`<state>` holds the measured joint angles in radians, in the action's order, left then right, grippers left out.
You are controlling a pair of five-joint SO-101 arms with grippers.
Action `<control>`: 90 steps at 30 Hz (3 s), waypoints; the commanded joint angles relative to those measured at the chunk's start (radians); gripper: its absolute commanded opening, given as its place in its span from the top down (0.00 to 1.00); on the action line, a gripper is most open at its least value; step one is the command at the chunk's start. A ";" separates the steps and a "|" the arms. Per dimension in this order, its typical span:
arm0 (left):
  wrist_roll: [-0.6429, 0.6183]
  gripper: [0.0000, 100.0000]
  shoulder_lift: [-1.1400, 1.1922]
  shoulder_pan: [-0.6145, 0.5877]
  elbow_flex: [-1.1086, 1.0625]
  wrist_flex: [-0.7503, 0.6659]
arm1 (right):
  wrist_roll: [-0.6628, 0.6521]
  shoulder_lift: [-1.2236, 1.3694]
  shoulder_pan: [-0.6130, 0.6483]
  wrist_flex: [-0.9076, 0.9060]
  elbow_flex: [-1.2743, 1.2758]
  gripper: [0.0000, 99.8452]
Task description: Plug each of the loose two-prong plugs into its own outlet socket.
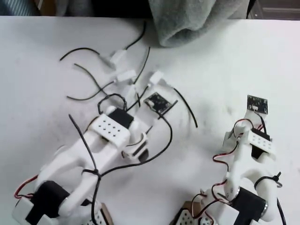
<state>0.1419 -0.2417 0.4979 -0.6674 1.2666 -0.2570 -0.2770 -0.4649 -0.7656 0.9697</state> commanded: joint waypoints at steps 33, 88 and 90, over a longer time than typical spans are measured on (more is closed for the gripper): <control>0.003 0.97 -0.008 -0.266 0.338 -0.161 | 0.009 -0.027 0.007 0.015 -0.003 0.98; 0.040 0.73 0.176 -0.805 2.320 0.523 | 0.018 -0.035 0.007 0.028 -0.002 0.98; 0.017 0.73 0.045 -0.849 2.274 0.523 | 0.018 -0.035 0.008 0.028 -0.006 0.98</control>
<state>0.2156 0.0836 -0.2677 1.6310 1.7868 -0.2463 -0.2770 -0.4649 -0.7503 0.9697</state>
